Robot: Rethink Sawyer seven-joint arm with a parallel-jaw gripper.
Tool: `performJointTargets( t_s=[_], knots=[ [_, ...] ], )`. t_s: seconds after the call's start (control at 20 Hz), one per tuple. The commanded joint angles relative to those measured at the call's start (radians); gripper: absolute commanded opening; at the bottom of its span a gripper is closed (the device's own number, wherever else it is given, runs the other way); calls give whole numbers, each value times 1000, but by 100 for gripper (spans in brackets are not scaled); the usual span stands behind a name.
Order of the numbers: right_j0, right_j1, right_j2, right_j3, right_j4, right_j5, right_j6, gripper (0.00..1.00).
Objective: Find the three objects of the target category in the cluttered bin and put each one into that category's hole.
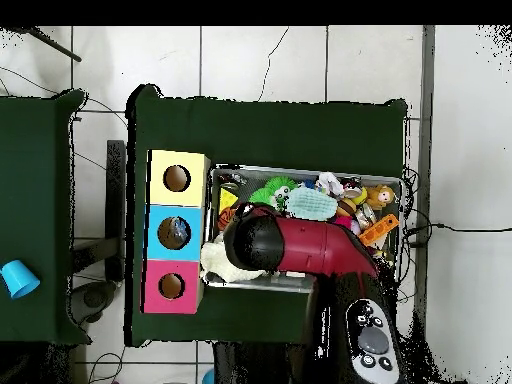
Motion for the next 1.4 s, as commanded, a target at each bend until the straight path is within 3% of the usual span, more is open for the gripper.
performJointTargets(
  t_s=[0.05, 0.55, 1.4],
  knots=[
    [-6, 67, 11, -40, 16, 20, 127, 100],
    [32, 117, -34, -32, 1, -66, 164, 100],
    [60, 122, -46, -8, 54, -82, 199, 100]
  ],
)
